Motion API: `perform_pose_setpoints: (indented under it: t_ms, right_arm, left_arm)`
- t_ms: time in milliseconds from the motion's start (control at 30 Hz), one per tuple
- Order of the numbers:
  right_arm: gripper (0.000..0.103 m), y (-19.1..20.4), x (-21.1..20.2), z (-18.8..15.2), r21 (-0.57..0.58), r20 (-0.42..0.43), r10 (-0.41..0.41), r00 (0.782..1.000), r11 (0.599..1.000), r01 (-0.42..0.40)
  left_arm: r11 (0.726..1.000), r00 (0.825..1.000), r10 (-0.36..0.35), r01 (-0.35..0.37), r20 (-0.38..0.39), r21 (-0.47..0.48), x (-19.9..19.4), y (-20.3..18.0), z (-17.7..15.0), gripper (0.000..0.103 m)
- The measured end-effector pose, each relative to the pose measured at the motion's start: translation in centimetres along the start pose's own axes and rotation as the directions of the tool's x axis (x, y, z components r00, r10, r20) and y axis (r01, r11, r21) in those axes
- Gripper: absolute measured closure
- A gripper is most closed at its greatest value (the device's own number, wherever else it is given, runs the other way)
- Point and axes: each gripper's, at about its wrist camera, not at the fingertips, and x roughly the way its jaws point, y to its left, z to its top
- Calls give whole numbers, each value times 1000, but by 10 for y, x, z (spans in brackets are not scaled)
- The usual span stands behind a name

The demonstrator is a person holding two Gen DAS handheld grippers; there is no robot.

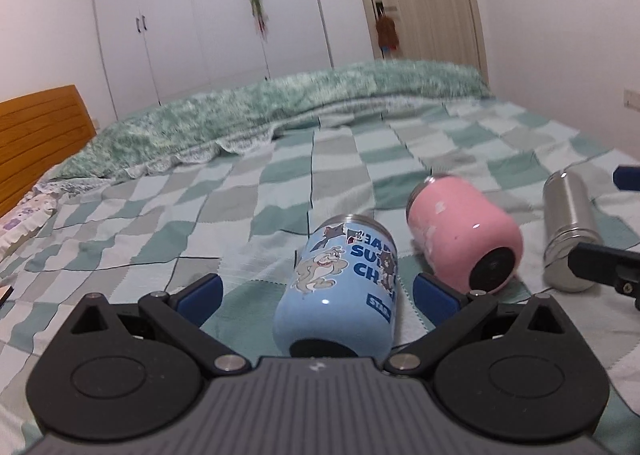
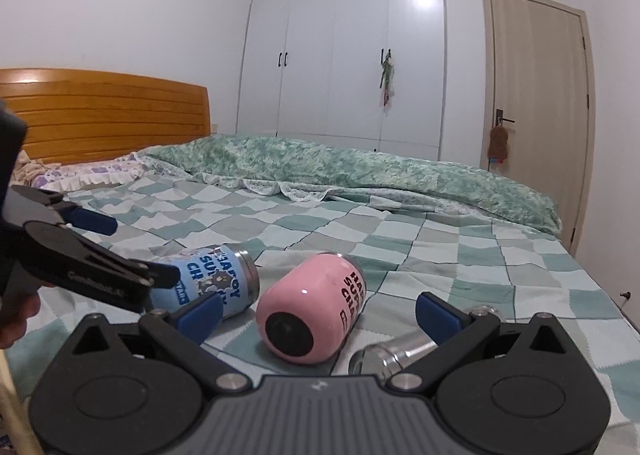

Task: Flip cup upright
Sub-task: 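Reach the left gripper to the light-blue tumbler and grasp its body, then lift the light-blue tumbler with the left gripper and carry it toward the right gripper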

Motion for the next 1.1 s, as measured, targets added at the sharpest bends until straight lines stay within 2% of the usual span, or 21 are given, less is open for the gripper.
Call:
perform_pose_setpoints:
  t_ms: [167,300,400,500,533,933,1100]
  right_arm:
    - [0,-8,24,3,-13,-35,14,999,1000,-14]
    - [0,-13,40,4,-5,-61,25,998,1000,-25]
    - [0,-16,48,4,-1,-79,32,996,999,-32]
    - [0,-17,51,2,3,-87,37,996,999,-37]
    - [0,-18,51,1,5,-89,39,995,999,-39]
    - [0,-12,23,4,3,-60,27,998,1000,-27]
    - [0,-7,-2,7,6,-51,21,998,1000,-20]
  left_arm:
    - [999,996,-20,24,-92,37,33,-1,10,0]
    - [996,982,-55,66,-180,55,57,-2,16,0]
    - [995,958,-73,90,-276,50,77,-2,19,3]
    - [990,924,-115,136,-364,32,95,-3,17,16]
    - [991,922,-114,134,-370,28,97,-3,17,17]
    - [996,950,-85,82,-301,-25,66,-1,16,18]
    - [996,964,-84,76,-252,-40,30,-2,21,18]
